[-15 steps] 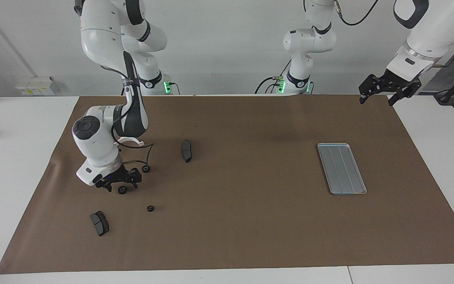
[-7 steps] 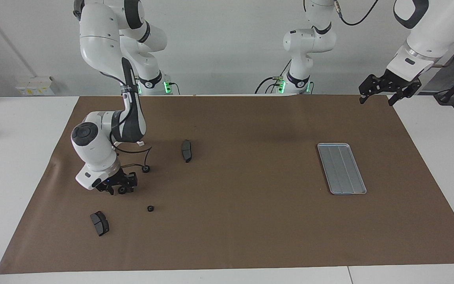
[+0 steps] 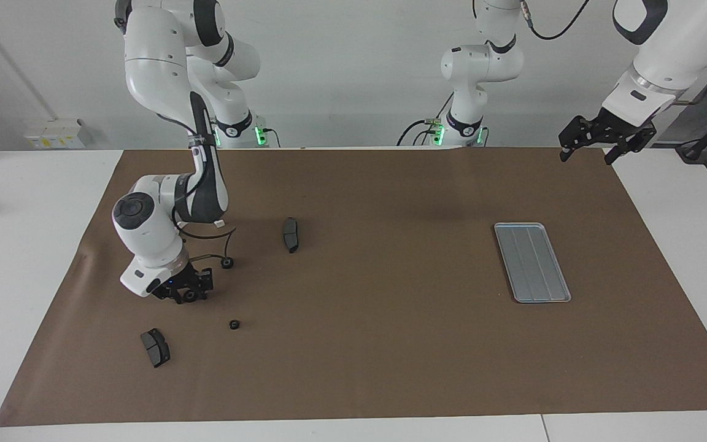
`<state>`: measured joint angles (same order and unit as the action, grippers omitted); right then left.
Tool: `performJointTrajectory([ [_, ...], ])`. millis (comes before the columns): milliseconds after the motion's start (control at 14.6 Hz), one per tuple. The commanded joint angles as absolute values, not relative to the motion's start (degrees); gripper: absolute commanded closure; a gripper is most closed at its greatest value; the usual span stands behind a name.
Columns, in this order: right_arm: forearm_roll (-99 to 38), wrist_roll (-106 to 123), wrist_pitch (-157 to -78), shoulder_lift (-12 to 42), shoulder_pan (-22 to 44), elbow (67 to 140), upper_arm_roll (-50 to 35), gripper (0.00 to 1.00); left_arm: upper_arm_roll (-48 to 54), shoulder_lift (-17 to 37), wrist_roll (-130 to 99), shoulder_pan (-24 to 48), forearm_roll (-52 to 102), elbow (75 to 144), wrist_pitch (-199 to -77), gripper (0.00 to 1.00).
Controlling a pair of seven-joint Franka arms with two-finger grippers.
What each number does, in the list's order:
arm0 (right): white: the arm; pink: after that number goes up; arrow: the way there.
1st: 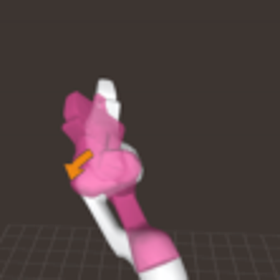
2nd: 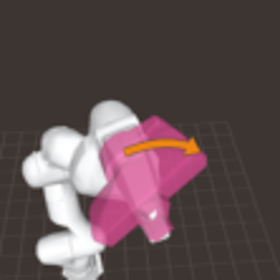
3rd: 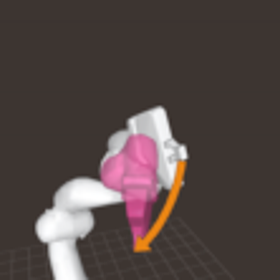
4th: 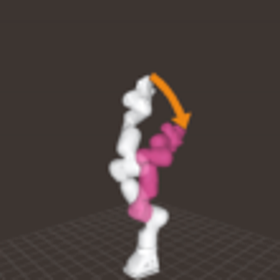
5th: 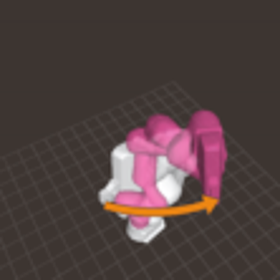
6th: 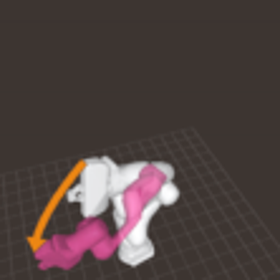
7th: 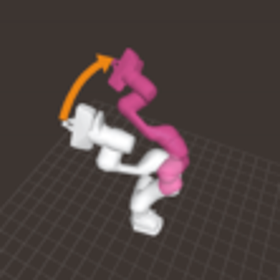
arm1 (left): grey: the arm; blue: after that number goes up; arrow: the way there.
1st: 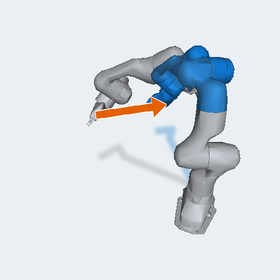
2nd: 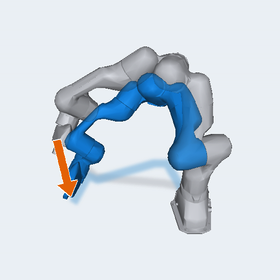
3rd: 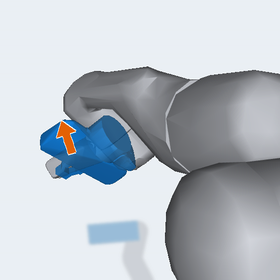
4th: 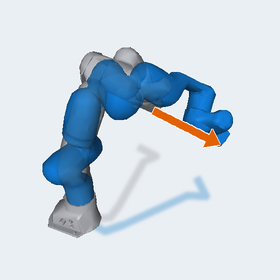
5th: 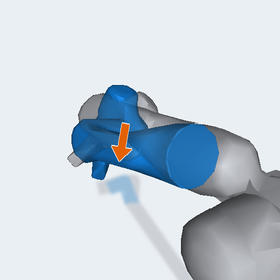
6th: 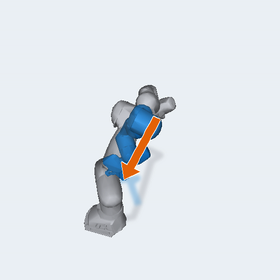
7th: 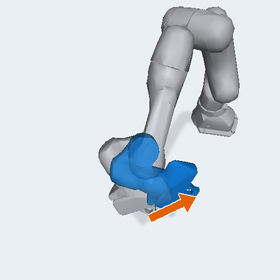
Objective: Pick bearing gear from pile to tray
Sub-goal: 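Reach the right gripper to a black bearing and grasp it, then carry the black bearing with the right gripper toward the table center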
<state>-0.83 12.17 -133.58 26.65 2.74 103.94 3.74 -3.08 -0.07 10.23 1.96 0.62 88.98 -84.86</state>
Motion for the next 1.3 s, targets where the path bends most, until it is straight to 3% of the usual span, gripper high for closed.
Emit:
performJointTrajectory([
  [0, -2.2, 13.1, -135.0, 27.0, 2.4, 105.0, 3.8, 1.00, -3.0, -1.5, 10.8, 1.6, 0.4, 90.4, -84.7, 0.00],
  [343, -2.5, 10.0, -129.5, 25.1, 3.3, 101.2, 3.6, 1.00, -3.0, -1.5, 10.8, 1.6, 0.4, 90.4, -84.7, 0.00],
  [618, -2.3, -5.6, -123.8, 22.2, 3.5, 96.6, -3.1, 1.00, -3.0, -1.5, 10.8, 1.6, 0.4, 90.4, -84.7, 0.00],
  [962, -1.2, -35.8, -126.6, 22.9, 4.9, 94.0, -16.9, 1.00, -3.0, -1.5, 10.8, 1.7, 0.4, 90.4, -84.7, 0.00],
  [1236, 9.7, -49.2, -132.1, 28.7, 9.6, 93.0, -21.8, 1.00, -3.0, -1.5, 10.8, 1.6, 0.4, 90.4, -84.7, 0.00],
])
